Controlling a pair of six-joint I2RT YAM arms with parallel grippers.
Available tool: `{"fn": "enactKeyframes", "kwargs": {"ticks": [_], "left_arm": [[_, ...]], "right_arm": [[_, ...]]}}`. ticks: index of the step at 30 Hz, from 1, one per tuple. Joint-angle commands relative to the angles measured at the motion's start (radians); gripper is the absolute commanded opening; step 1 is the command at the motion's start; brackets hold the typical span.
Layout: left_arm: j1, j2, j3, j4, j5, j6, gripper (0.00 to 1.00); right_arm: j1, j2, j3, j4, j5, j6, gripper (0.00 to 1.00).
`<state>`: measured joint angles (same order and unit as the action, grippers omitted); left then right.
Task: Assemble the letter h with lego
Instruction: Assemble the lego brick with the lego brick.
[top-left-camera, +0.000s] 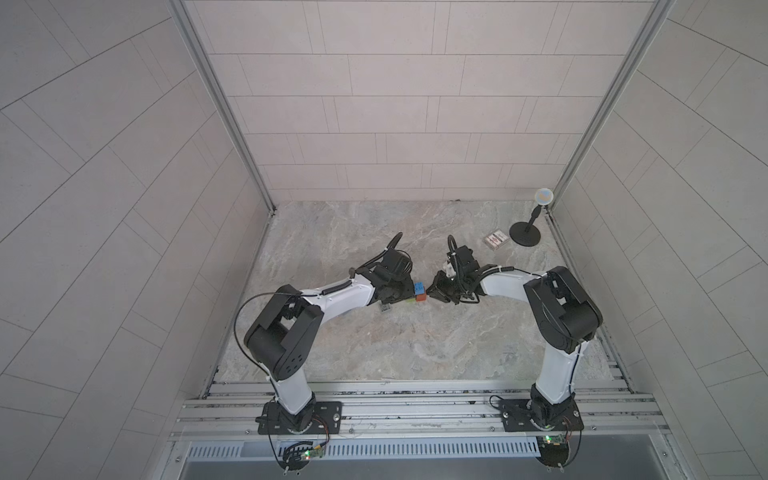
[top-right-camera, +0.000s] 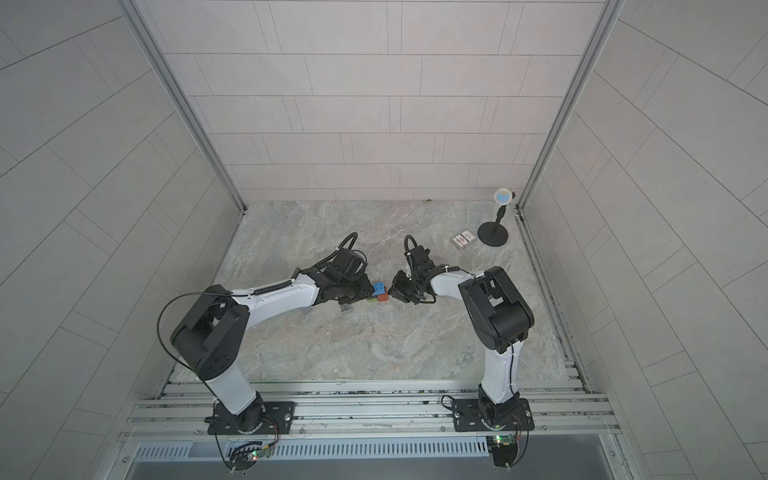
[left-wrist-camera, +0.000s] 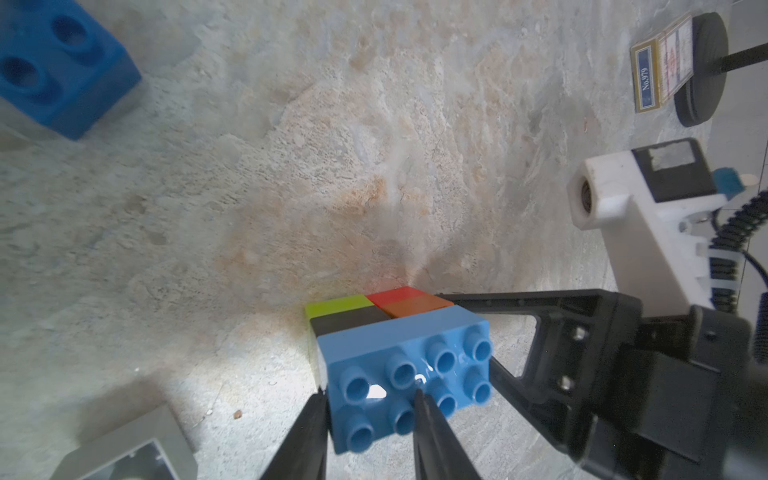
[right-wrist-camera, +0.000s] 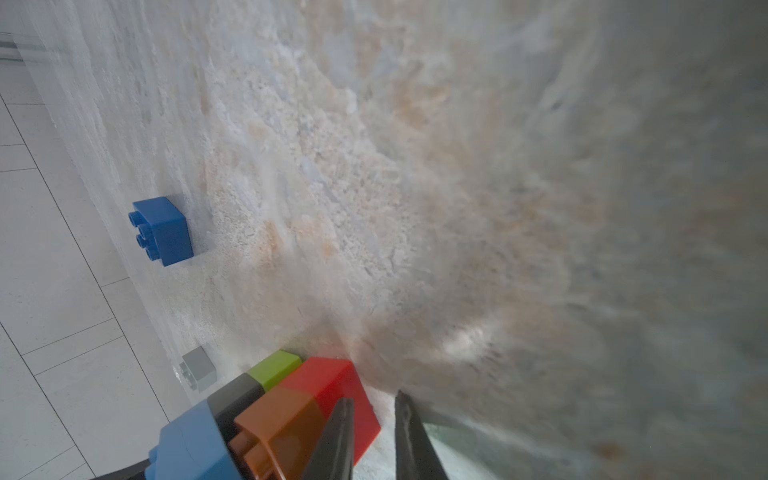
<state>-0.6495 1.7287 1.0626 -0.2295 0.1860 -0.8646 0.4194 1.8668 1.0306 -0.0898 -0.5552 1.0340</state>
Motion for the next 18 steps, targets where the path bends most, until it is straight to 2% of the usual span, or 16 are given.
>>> {"fn": "enactKeyframes", "kwargs": {"ticks": [1, 5, 18], "left_arm": [[0.000, 0.046, -0.022, -0.192, -0.062, -0.001, 0.35], [0.000, 0.040, -0.005, -0.217, -0.064, 0.021, 0.34], [0.000, 0.074, 0.027, -0.253, -0.041, 0.056, 0.34]], "right_arm": [[0.004, -0.049, -0.017, -0.077, 0.069, -0.014, 0.23], [0.000, -0.094, -0.023, -0.103, 0.126, -0.041, 0.24], [0.000, -0.112, -0.024, -0.047, 0.082, -0.070, 0.24]]}}
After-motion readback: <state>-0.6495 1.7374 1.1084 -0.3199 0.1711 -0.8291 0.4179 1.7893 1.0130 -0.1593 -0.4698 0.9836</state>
